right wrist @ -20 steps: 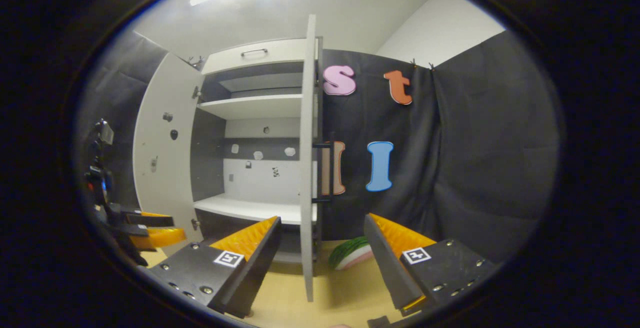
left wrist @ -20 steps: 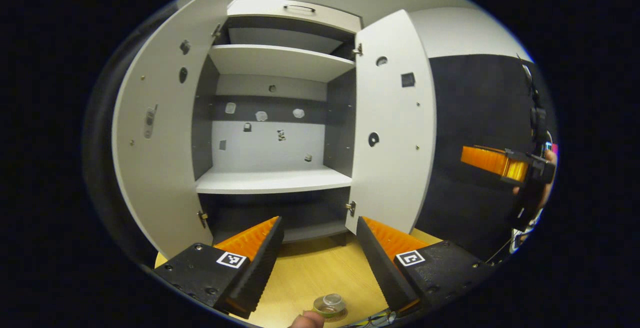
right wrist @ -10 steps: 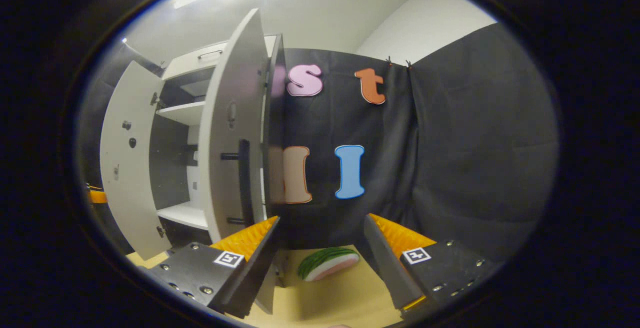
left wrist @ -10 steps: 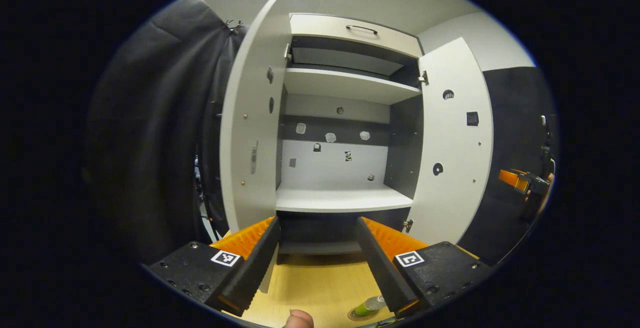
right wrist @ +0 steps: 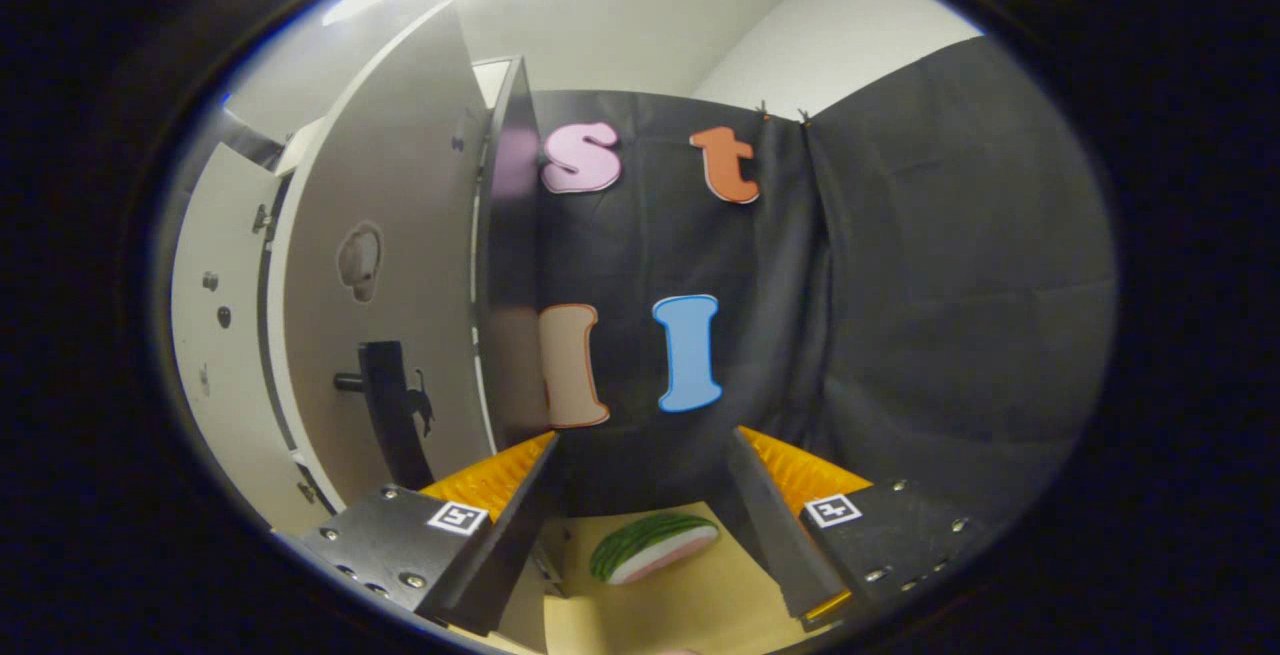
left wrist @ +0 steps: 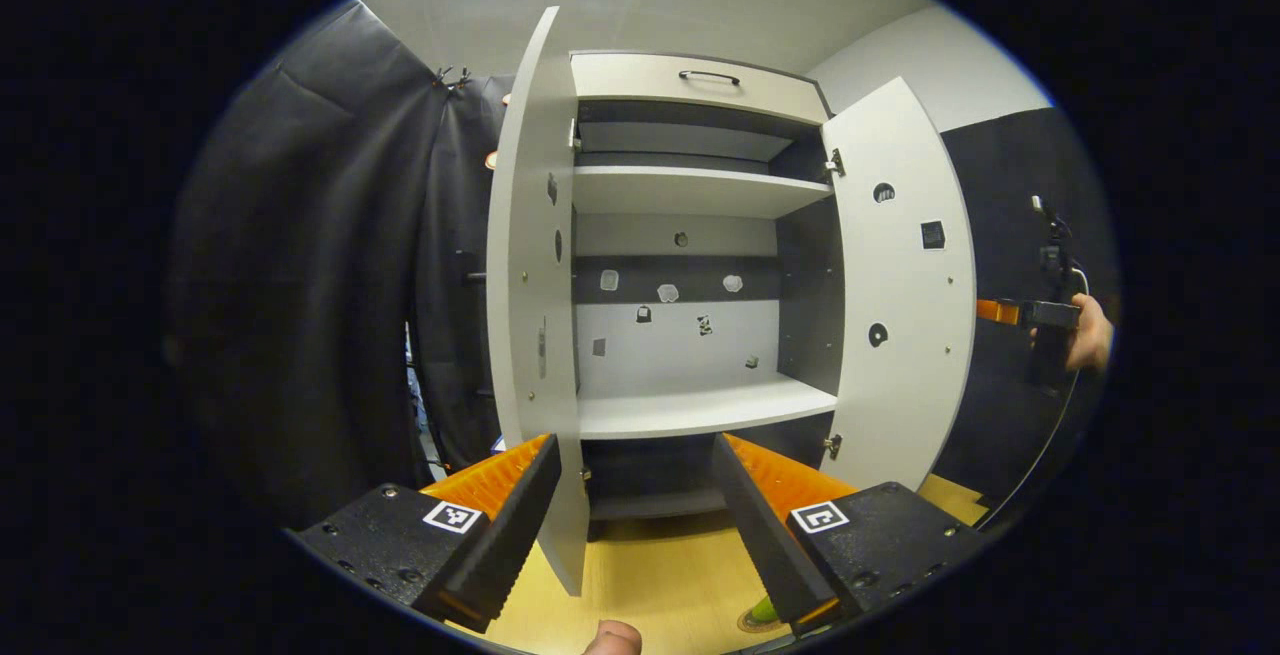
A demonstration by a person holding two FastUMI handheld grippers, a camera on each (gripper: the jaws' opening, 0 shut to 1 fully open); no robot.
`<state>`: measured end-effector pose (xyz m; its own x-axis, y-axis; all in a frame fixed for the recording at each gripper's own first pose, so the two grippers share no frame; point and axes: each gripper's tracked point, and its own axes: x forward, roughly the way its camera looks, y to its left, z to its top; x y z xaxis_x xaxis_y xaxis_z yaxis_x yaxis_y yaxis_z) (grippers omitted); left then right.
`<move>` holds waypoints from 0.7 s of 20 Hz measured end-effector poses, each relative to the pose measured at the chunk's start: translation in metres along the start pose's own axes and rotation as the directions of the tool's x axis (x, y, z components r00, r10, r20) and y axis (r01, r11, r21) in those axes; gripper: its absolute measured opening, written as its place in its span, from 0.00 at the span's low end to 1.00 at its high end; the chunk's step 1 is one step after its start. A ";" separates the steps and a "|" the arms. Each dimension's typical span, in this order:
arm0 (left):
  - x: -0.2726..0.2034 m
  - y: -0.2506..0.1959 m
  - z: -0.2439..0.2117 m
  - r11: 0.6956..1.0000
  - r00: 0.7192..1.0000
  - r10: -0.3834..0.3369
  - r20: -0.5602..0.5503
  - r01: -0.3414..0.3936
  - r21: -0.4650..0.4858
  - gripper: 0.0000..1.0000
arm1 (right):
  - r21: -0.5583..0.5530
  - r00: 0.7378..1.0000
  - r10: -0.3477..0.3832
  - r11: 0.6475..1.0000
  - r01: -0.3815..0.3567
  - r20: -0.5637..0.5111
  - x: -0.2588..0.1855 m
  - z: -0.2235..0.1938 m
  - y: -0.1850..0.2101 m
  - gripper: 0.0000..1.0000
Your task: Grasp the bottle in the cabinet with the left hand and place it on the coaster, then close the right door with the right hand and the left door with the left hand.
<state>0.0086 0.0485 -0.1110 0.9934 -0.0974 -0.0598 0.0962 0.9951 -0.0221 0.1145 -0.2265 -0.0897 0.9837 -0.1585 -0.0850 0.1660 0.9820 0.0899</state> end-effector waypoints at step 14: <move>0.004 -0.019 0.034 1.000 0.998 -0.010 0.067 0.010 0.007 0.96 | -0.052 0.996 0.078 0.995 -0.080 -0.038 -0.009 -0.003 0.078 0.88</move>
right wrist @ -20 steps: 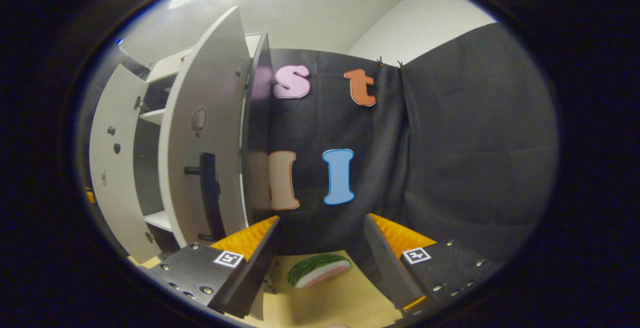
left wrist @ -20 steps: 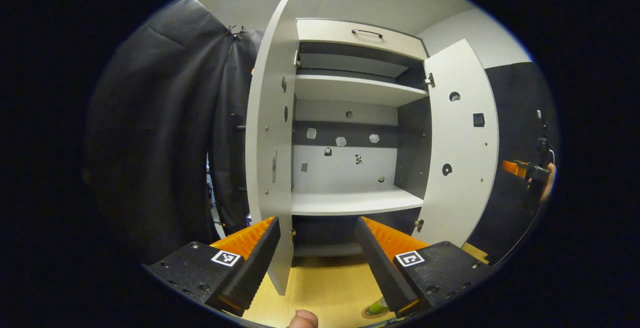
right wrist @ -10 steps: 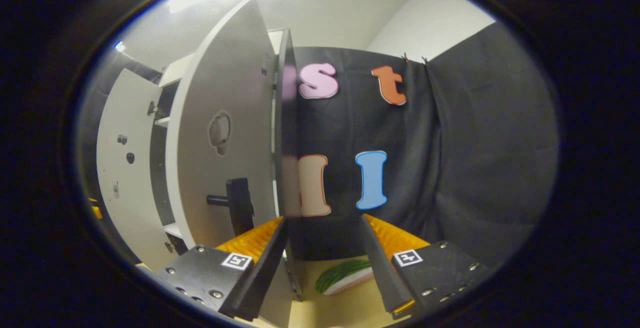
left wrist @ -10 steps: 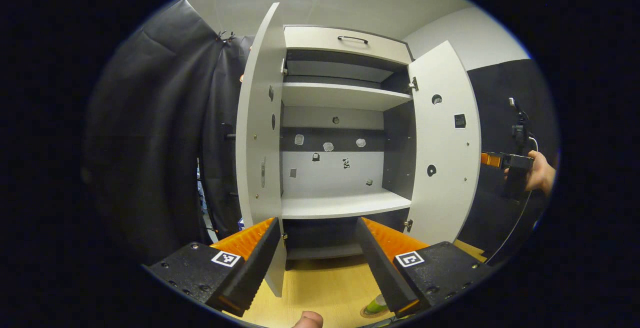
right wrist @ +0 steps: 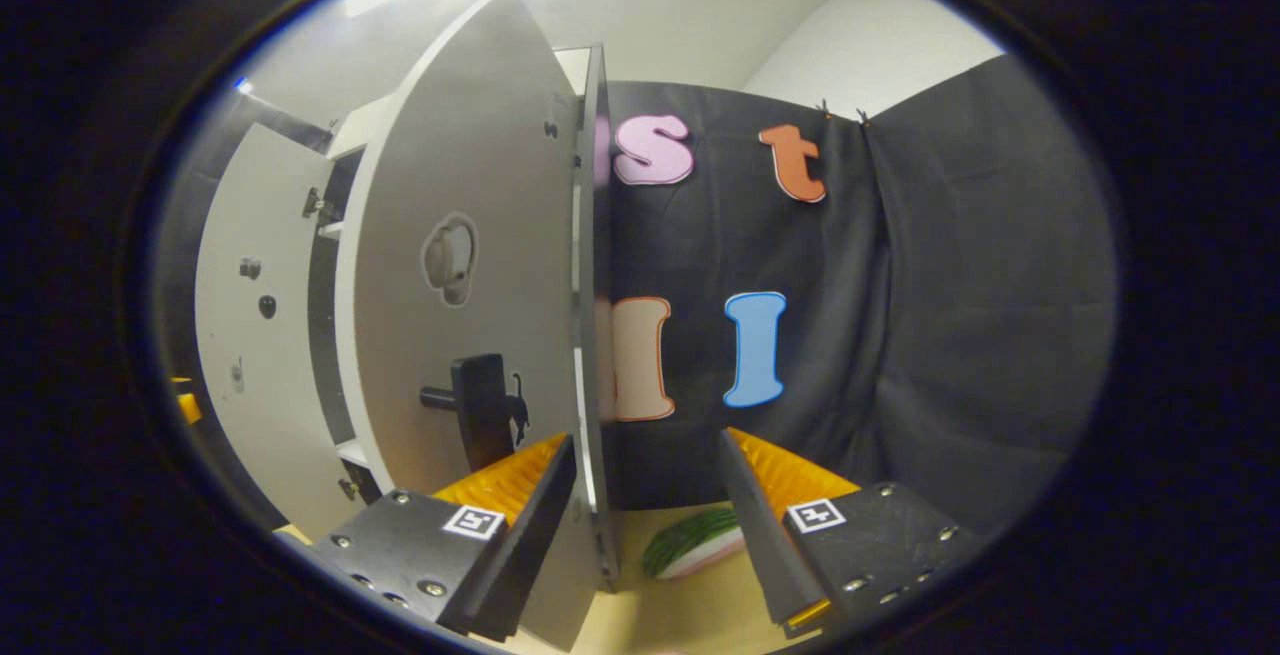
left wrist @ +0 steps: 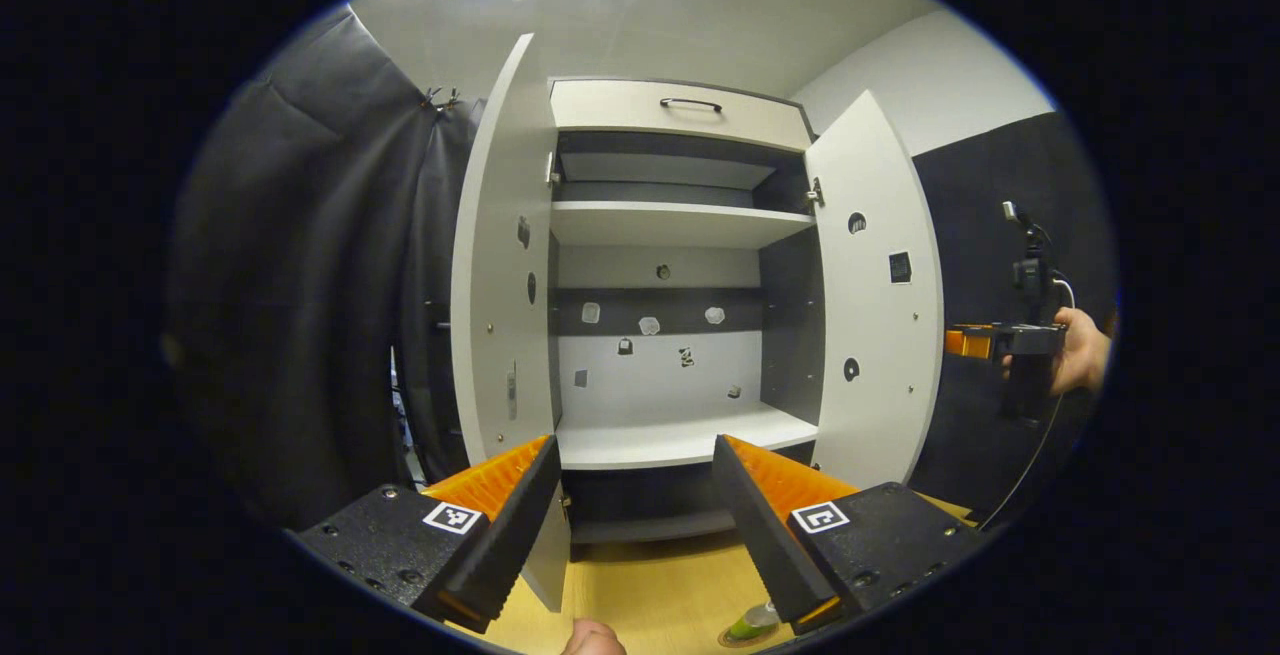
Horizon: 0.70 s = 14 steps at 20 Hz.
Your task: Grasp the bottle in the cabinet with the left hand and place it on the coaster, then close the right door with the right hand and the left door with the left hand.
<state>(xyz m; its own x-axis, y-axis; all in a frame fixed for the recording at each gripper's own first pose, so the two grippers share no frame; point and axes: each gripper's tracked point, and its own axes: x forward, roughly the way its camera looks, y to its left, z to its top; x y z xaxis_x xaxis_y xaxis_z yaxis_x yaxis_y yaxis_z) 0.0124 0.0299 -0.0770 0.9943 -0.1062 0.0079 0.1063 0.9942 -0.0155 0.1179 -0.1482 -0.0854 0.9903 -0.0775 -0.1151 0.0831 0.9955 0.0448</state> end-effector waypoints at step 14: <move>-0.019 0.022 -0.013 1.000 1.000 -0.007 -0.024 0.008 0.025 0.97 | 0.075 0.999 0.013 0.997 -0.009 -0.044 0.006 -0.011 0.055 0.88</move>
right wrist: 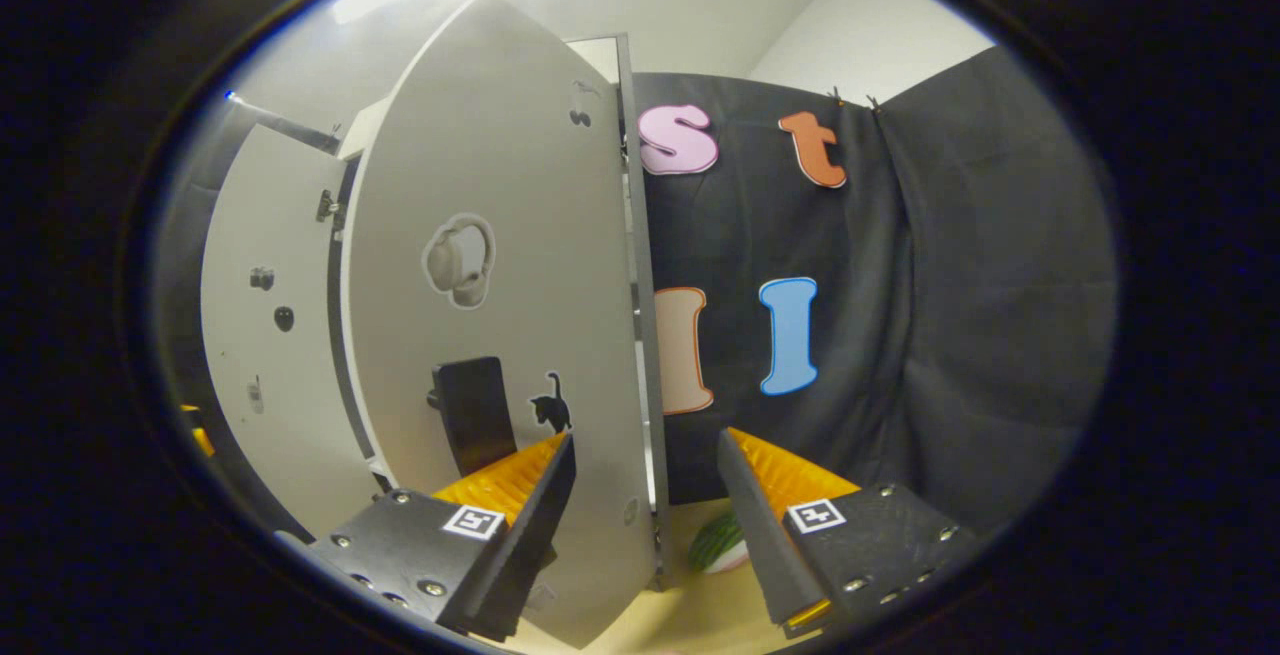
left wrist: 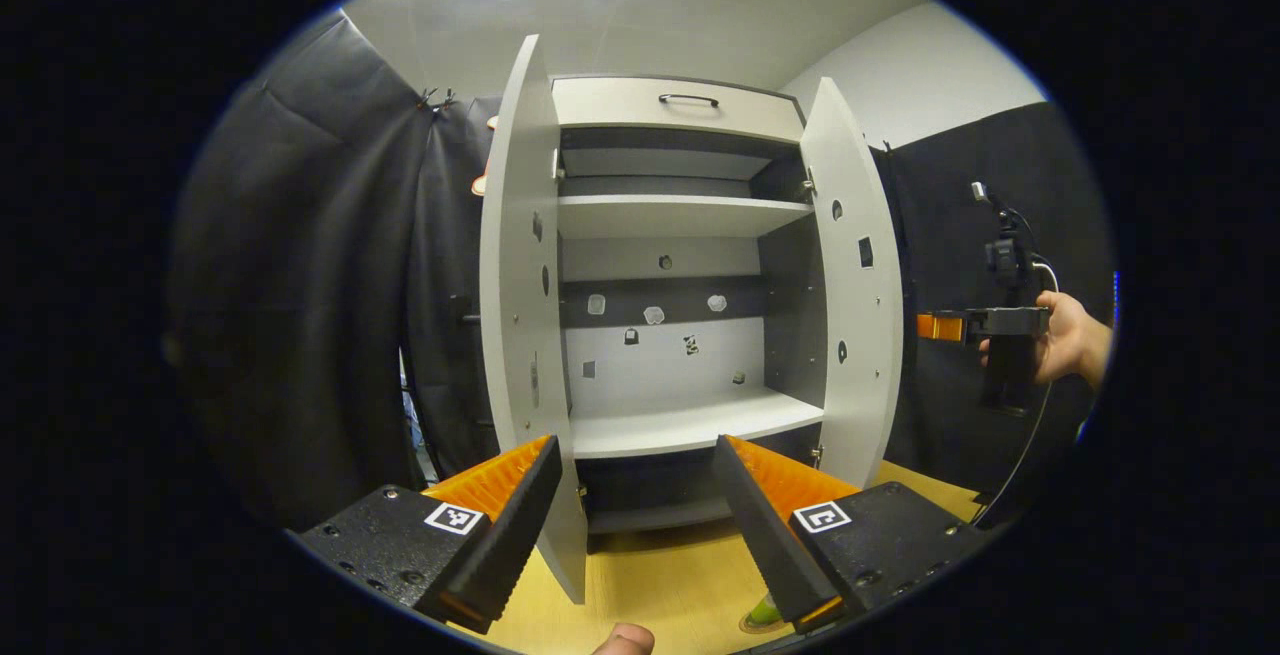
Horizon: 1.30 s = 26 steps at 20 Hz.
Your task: Grasp the bottle in the cabinet with the left hand and place it on the coaster, then close the right door with the right hand and the left door with the left hand.
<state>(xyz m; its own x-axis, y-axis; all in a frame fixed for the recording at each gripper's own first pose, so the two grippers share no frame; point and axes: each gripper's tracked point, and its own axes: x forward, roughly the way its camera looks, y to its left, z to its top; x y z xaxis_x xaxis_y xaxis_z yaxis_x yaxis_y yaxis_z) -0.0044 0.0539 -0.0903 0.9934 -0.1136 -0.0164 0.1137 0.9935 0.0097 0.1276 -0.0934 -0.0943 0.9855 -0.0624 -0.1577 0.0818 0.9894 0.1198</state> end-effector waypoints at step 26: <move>-0.001 0.142 -0.030 0.994 0.992 0.096 -0.080 -0.100 -0.043 0.97 | 0.003 0.992 0.113 0.994 -0.114 0.058 -0.007 -0.011 0.105 0.93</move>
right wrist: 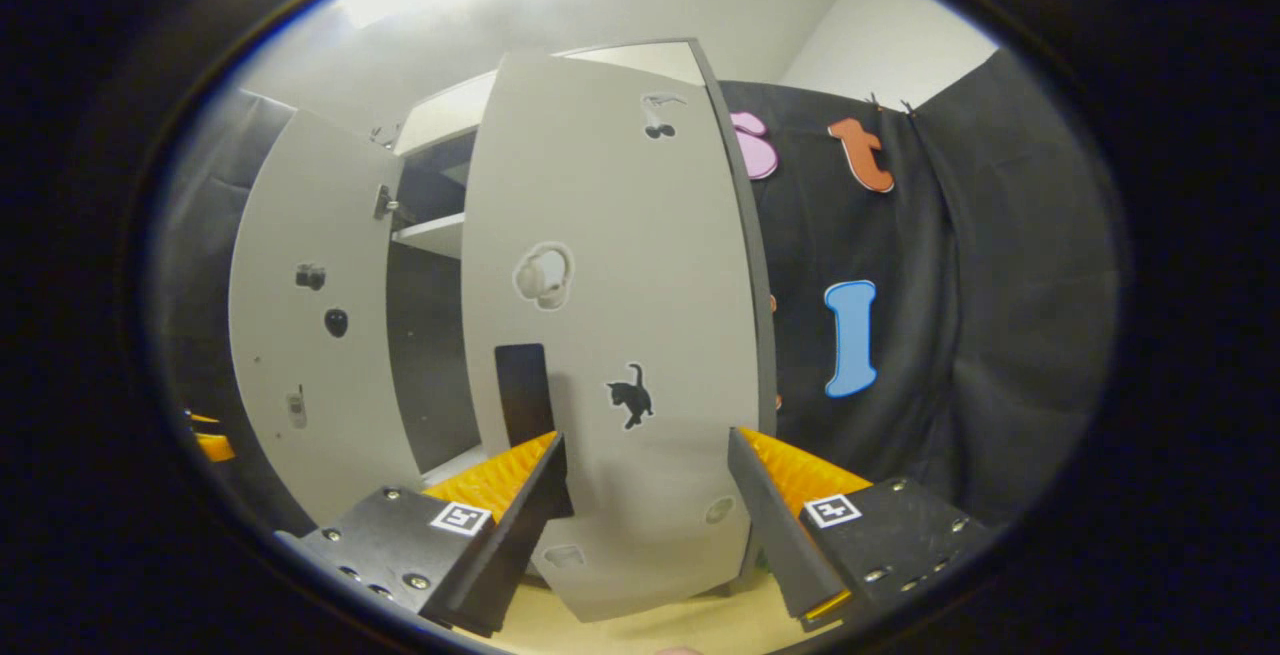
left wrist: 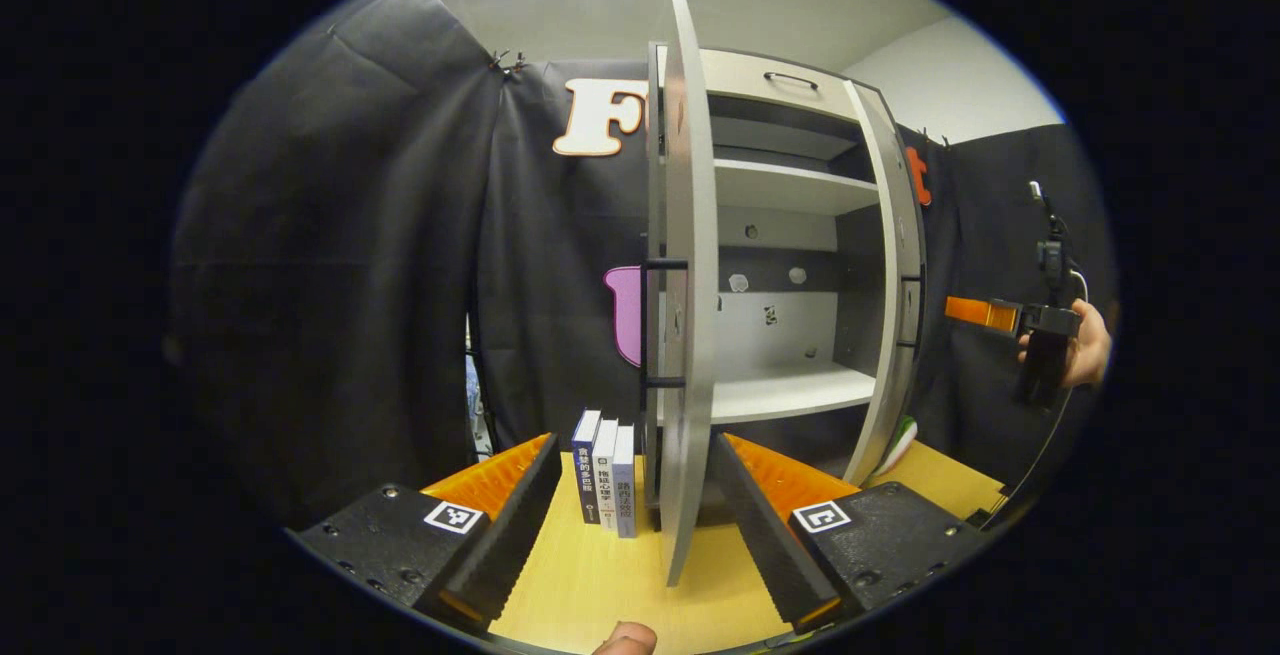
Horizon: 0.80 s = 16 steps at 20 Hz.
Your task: Grasp the bottle in the cabinet with the left hand and place it on the coaster, then close the right door with the right hand and the left door with the left hand.
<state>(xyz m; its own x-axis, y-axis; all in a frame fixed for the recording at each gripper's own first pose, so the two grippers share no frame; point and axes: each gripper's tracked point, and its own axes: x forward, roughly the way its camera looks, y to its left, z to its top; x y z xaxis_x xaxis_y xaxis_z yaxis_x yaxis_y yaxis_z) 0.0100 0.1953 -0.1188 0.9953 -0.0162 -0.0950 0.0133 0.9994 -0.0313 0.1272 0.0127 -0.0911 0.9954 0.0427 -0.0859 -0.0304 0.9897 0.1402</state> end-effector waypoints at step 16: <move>0.058 0.084 0.036 0.999 0.998 0.041 0.037 -0.042 0.002 0.99 | 0.008 0.994 0.110 0.994 -0.110 -0.005 -0.053 -0.019 0.035 0.98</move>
<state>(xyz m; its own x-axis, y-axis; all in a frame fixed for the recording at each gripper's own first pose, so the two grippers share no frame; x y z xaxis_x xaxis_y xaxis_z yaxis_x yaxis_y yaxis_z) 0.0725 0.2794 -0.0910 0.9979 0.0263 -0.0589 -0.0278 0.9993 -0.0249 0.0717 0.0476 -0.1005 0.9856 0.1515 -0.0748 -0.1384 0.9779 0.1567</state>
